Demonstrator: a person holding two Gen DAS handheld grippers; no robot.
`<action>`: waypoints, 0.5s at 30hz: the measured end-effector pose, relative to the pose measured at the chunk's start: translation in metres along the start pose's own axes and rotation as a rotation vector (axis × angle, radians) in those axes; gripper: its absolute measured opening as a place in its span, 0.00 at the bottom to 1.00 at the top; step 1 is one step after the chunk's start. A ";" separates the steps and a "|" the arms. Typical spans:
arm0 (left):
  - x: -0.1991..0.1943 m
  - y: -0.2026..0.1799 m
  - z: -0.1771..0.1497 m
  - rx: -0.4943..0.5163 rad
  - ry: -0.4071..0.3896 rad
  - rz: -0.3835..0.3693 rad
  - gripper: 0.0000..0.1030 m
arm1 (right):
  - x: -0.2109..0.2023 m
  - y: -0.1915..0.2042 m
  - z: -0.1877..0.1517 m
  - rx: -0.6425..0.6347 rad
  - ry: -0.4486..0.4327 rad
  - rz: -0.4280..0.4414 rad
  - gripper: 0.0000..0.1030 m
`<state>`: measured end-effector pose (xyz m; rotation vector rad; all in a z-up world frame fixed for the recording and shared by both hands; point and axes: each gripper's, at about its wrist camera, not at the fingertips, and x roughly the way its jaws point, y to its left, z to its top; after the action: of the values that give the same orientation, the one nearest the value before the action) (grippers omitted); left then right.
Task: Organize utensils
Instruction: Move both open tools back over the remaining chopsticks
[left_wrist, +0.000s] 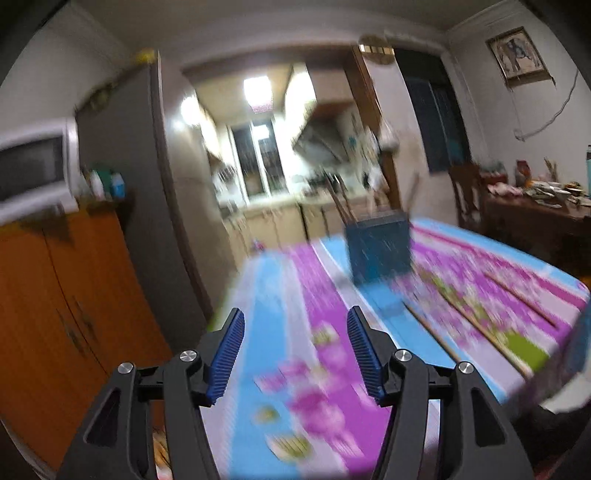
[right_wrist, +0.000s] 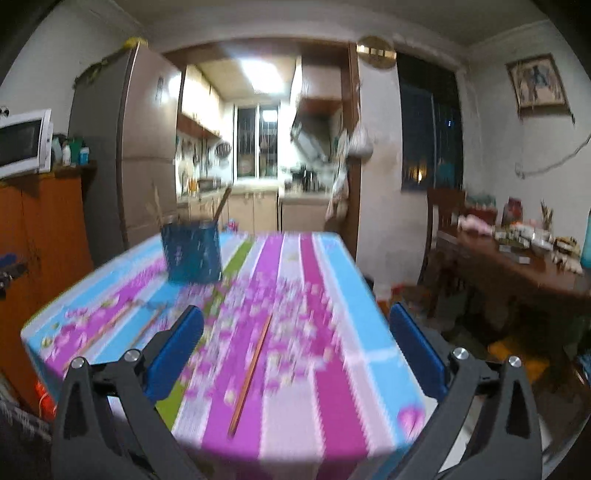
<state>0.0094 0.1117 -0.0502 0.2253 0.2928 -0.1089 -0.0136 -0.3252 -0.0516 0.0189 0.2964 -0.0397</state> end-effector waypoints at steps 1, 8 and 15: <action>0.001 -0.006 -0.013 -0.013 0.035 -0.025 0.58 | 0.001 0.005 -0.008 0.002 0.021 0.011 0.94; 0.002 -0.054 -0.068 0.017 0.136 -0.139 0.50 | 0.019 0.064 -0.056 -0.032 0.161 0.123 0.94; 0.017 -0.084 -0.084 0.059 0.140 -0.154 0.34 | 0.034 0.127 -0.076 -0.106 0.188 0.196 0.56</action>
<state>-0.0088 0.0491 -0.1512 0.2695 0.4466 -0.2552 0.0021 -0.1976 -0.1324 -0.0545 0.4829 0.1729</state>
